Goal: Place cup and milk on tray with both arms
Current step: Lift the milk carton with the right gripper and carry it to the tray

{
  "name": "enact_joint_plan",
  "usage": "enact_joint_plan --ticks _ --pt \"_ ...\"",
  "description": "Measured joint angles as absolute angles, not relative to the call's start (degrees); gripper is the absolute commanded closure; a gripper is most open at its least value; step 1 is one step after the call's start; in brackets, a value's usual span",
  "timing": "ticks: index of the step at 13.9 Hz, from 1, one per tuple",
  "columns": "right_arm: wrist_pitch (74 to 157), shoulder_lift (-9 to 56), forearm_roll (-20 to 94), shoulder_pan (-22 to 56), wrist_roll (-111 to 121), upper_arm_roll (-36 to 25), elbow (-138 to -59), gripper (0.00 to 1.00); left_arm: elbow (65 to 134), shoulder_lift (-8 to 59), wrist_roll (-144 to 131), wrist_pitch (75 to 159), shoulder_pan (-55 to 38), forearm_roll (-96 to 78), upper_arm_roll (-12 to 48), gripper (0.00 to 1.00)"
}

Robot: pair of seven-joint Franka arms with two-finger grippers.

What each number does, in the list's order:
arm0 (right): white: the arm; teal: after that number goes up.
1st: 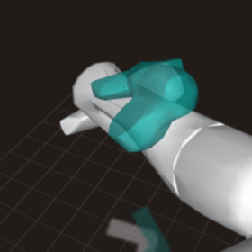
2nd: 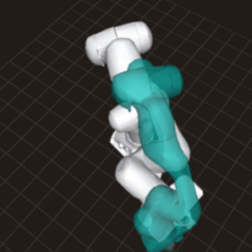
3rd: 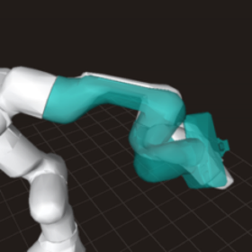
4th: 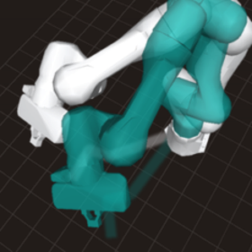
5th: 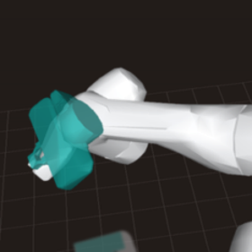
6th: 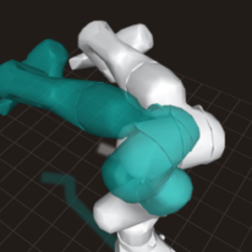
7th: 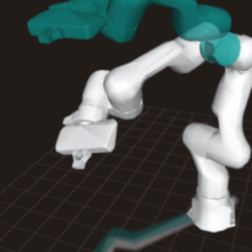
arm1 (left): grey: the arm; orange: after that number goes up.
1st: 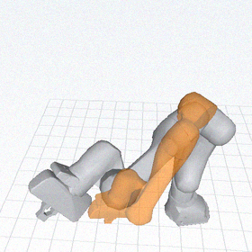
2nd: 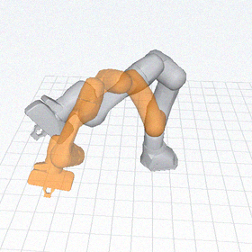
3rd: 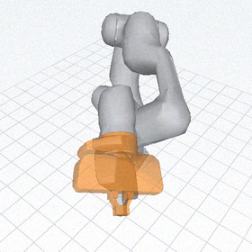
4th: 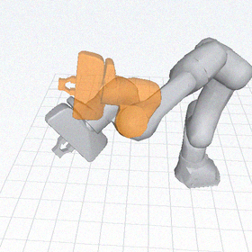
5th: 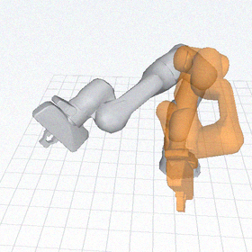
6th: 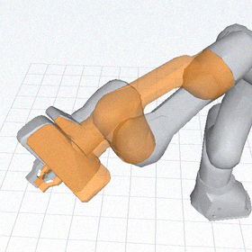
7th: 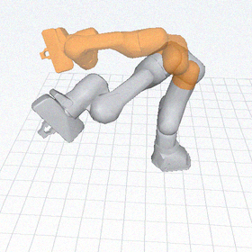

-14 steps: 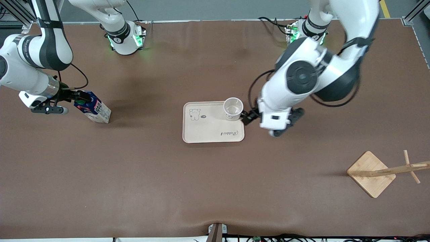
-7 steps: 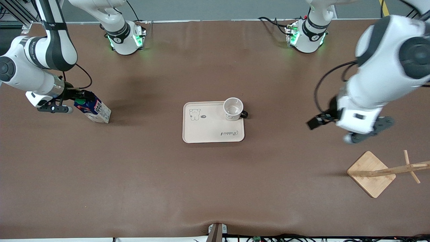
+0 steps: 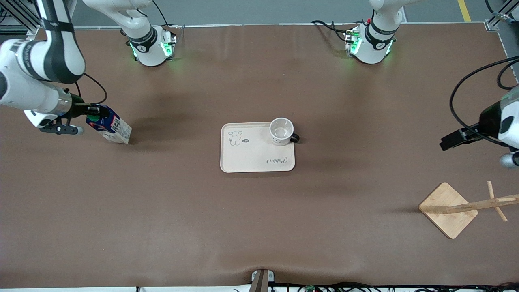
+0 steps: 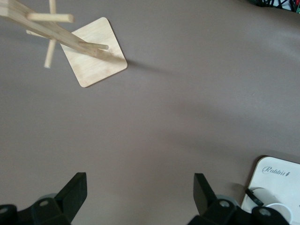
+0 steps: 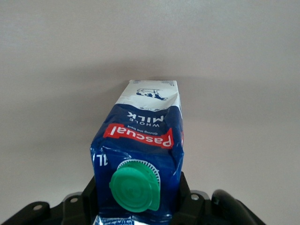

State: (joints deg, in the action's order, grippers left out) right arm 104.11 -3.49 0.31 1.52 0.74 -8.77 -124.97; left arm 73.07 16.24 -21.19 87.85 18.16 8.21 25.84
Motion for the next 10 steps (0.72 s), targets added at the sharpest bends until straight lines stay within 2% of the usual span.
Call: enact_joint_plan --ticks 4,8,10 --pt "90.2 -0.9 6.4 12.6 -10.3 -8.1 -107.8 0.85 73.1 13.1 -17.1 87.6 19.1 8.2 25.9 0.00" --pt "87.6 10.7 10.0 26.3 -19.9 -7.5 -91.5 0.85 74.6 9.6 -14.4 87.1 19.1 8.2 25.9 0.00" --pt "87.8 17.1 12.0 30.5 -22.4 -7.5 -86.5 0.85 76.6 7.4 -14.2 87.0 16.1 8.2 22.9 0.00"
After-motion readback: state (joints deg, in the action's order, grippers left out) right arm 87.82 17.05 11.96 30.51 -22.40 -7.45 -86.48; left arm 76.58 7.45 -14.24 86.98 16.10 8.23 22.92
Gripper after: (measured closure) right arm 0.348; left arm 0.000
